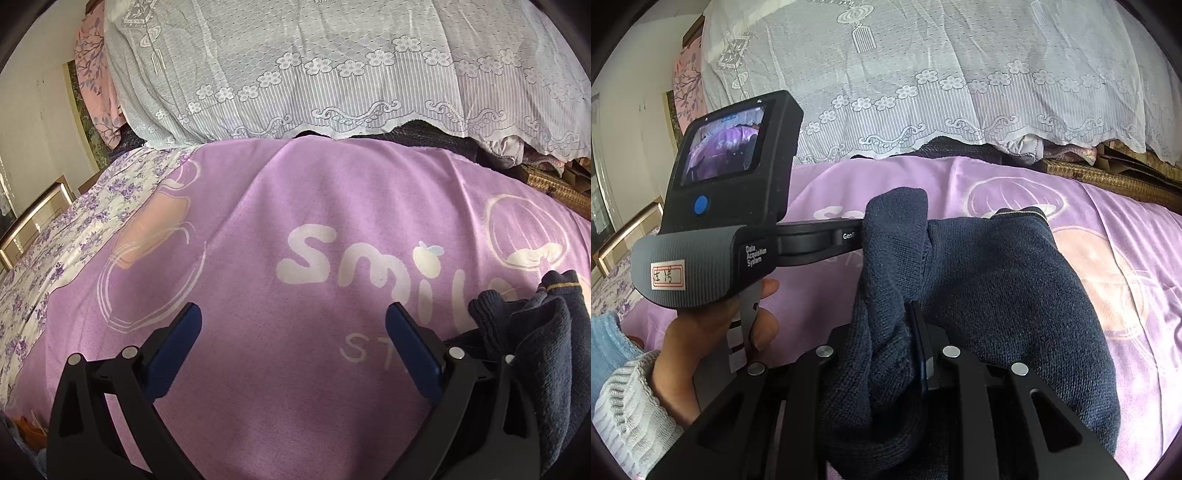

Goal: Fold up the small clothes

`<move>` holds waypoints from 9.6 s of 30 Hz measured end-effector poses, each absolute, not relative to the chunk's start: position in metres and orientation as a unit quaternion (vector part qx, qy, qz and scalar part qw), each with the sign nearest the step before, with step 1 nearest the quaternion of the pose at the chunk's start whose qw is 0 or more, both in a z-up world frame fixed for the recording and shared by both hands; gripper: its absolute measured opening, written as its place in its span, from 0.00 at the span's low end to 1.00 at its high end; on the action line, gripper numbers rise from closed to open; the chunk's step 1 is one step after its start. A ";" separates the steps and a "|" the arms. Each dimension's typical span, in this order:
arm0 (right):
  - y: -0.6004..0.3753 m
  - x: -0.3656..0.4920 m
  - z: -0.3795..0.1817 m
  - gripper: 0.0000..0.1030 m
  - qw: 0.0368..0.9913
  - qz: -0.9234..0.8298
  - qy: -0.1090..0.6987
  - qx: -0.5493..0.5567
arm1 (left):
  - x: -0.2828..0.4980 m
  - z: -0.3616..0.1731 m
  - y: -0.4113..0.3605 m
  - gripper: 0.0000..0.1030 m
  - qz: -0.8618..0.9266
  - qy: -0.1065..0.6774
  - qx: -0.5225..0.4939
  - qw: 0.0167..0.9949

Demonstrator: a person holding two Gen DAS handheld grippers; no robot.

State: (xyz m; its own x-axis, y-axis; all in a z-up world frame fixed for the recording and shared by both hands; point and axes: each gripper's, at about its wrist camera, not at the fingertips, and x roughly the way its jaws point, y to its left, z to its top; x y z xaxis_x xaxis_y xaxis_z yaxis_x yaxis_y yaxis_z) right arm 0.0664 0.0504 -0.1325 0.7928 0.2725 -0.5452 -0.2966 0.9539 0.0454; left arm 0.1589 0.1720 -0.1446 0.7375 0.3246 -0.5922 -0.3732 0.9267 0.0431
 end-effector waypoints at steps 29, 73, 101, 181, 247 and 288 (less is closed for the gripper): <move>0.071 0.070 -0.144 0.51 0.930 0.205 0.295 -0.078 | 0.169 -0.134 0.205 0.95 0.179 0.328 -0.112 0.921; -0.072 0.134 -0.112 0.02 0.893 0.235 0.362 0.126 | 0.102 -0.162 0.102 0.96 0.019 0.393 -0.054 0.918; -0.087 0.056 -0.138 0.05 0.918 0.227 0.322 0.050 | 0.078 -0.170 0.109 0.95 -0.001 0.398 -0.123 0.909; -0.086 0.184 -0.174 0.81 0.830 0.325 0.418 0.177 | 0.128 -0.203 0.094 0.95 -0.279 0.384 -0.266 0.839; -0.364 -0.188 -0.051 0.59 0.945 0.092 0.234 0.209 | -0.098 -0.079 -0.201 0.74 -0.552 0.297 -0.033 0.778; -0.612 -0.262 -0.095 0.86 0.919 -0.156 0.185 0.310 | -0.095 -0.107 -0.456 0.82 -0.588 0.343 0.060 0.730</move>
